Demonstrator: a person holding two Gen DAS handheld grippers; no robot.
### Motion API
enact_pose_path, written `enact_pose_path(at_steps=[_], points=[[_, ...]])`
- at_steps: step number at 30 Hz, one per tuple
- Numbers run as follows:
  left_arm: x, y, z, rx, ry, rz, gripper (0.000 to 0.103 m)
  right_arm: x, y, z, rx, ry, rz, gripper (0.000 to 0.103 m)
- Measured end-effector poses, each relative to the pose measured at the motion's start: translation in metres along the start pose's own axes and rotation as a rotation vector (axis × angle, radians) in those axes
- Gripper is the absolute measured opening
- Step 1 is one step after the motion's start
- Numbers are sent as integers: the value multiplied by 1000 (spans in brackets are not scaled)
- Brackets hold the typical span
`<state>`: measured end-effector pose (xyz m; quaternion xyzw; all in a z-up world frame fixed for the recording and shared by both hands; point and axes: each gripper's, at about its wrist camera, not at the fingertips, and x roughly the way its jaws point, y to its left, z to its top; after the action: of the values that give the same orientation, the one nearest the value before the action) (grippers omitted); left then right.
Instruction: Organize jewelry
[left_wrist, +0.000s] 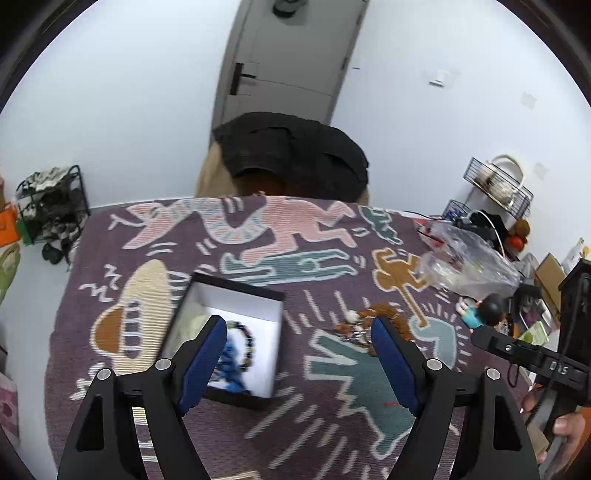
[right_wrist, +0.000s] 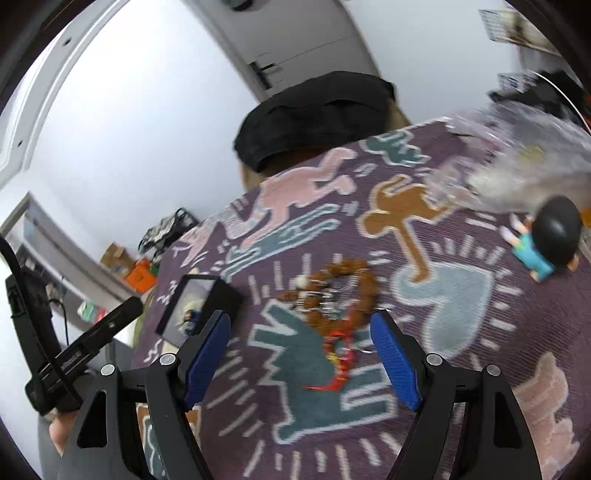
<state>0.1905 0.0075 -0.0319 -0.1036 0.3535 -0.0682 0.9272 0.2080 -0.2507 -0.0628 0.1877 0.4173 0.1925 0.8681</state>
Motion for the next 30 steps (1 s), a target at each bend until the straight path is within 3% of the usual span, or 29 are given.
enact_pose_path(at_steps=[7,17,30], points=[[20,-30,-6,52,36,-36,79,-1,-36,-8,70,5,-28,78],[72,-56,-11,60,170,-97,45,1,-67,-17,135,8,-13,76],[131,-69,-14,24,296,-133,30,1,-97,-19,193,-6,10,74]])
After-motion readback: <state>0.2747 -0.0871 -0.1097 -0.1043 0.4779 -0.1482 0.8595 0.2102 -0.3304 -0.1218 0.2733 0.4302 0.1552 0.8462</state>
